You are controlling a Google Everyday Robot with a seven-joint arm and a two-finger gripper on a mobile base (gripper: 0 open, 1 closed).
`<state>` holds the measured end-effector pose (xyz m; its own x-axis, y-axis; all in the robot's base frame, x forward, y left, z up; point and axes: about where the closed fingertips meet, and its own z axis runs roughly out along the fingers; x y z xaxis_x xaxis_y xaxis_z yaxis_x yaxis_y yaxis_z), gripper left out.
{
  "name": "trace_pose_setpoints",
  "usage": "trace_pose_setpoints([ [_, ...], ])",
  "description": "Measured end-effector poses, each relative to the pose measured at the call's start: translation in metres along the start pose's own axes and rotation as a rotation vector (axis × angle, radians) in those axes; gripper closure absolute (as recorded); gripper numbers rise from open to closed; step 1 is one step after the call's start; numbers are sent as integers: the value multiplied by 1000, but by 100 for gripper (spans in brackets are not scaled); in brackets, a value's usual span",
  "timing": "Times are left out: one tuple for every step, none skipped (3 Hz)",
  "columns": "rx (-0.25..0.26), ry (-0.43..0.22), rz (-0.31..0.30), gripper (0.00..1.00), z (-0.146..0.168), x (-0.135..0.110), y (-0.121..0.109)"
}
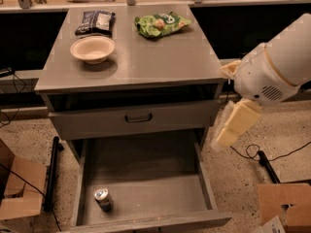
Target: Pick redbull can from middle drawer and place on counter
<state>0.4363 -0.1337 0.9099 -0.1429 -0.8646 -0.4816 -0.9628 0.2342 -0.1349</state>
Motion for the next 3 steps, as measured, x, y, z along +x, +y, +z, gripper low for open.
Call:
trace_pose_setpoints([
  [-55,-96,25,0,41,-10,7],
  [-81,-153,26,0,65,-15,9],
  [-81,-156,26,0,65,-16,8],
])
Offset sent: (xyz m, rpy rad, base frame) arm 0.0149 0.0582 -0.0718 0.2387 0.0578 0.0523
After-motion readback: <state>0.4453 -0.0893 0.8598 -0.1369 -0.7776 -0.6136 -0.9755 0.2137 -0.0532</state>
